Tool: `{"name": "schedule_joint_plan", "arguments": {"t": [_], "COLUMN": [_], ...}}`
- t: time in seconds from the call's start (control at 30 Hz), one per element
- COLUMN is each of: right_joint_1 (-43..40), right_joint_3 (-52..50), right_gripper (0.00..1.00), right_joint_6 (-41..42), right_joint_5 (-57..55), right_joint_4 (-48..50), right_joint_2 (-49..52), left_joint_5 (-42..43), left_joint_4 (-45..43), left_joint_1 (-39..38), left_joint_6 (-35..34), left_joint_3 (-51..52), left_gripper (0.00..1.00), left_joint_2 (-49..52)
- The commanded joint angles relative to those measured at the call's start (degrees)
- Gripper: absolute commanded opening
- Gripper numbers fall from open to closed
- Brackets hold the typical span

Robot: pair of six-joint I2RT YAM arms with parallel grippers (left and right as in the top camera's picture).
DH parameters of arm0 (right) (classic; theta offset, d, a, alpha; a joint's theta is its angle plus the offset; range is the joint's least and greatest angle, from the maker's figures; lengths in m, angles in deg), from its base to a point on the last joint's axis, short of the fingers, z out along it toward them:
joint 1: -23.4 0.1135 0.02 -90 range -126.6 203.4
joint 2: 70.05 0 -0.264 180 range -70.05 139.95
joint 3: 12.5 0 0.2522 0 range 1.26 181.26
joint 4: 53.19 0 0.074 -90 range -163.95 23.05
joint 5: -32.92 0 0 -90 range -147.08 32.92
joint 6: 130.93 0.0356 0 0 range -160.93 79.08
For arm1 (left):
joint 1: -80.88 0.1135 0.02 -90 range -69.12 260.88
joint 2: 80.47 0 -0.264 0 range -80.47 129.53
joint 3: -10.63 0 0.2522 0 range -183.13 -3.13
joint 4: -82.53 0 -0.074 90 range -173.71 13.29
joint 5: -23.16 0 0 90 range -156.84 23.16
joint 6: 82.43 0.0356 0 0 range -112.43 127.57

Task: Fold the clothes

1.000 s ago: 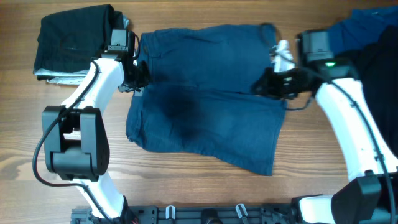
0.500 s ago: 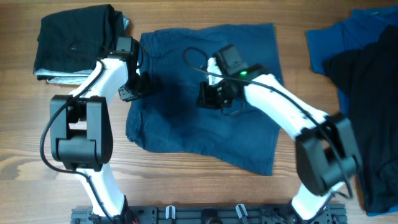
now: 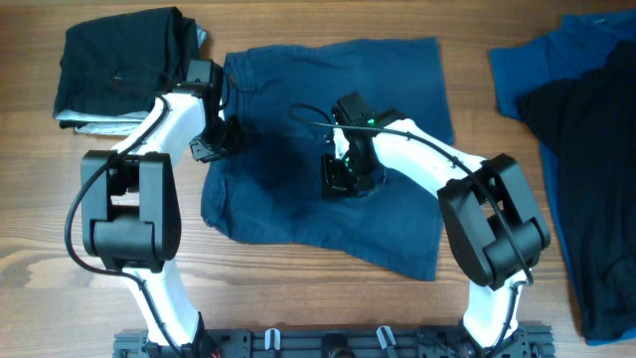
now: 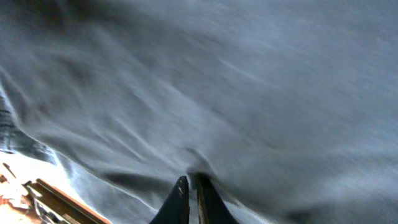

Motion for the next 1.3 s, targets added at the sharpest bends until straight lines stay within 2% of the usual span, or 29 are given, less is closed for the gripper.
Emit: {"name": "schedule_joint_plan", "arguments": {"t": [0.0, 0.17, 0.4, 0.47, 0.63, 0.73, 0.77, 0.83, 0.9, 0.97, 1.17, 1.27], "right_joint_1": [-2.5, -7.3, -14.2, -16.5, -20.7, -21.2, -21.2, -21.3, -21.3, -21.3, -21.3, -21.3], "right_joint_3": [-0.2, -0.2, -0.2, -0.2, -0.2, -0.2, -0.2, -0.2, -0.2, -0.2, -0.2, -0.2], "right_gripper": [0.09, 0.08, 0.08, 0.07, 0.04, 0.04, 0.04, 0.04, 0.04, 0.04, 0.04, 0.05], "right_joint_6": [-3.4, -4.0, -4.8, -4.8, -5.0, -6.3, -6.3, -6.5, -8.1, -9.4, -9.3, -9.3], "right_joint_5": [-4.8, -18.4, -26.1, -29.4, -30.3, -29.5, -29.4, -28.1, -24.6, -21.1, -20.8, -20.8], "right_joint_4": [-3.8, -11.8, -15.6, -17.2, -18.9, -18.3, -18.1, -17.2, -15.7, -14.7, -13.8, -13.8], "right_joint_2": [0.8, 0.8, 0.8, 0.8, 0.8, 0.8, 0.8, 0.8, 0.8, 0.8, 0.8, 0.8], "left_joint_5": [-1.9, -1.9, -1.9, -1.9, -1.9, -1.2, 0.1, 7.7, 18.6, 25.9, 35.9, 36.3], "left_joint_4": [-0.2, -0.2, -0.2, -0.2, 0.7, 3.4, 4.1, 5.9, 8.9, 10.7, 5.9, 0.7], "left_joint_1": [0.3, 0.3, 0.3, 0.3, 0.3, 0.2, 0.1, -0.1, -0.9, -1.8, -4.8, -6.2], "left_joint_6": [1.0, 1.0, 1.0, 1.0, 0.9, 0.0, -0.6, -0.3, 3.6, 6.8, 7.0, 3.0], "left_joint_3": [0.9, 0.9, 0.9, 0.9, -0.2, -1.3, -1.3, -1.3, -1.3, -0.3, 5.6, 9.4], "left_gripper": [0.1, 0.1, 0.1, 0.06, 0.04, 0.04, 0.04, 0.04, 0.04, 0.04, 0.04, 0.04], "left_joint_2": [3.8, 3.8, 3.8, 3.8, 2.1, -3.3, -5.1, -7.7, -8.5, -8.3, -8.3, -8.3]}}
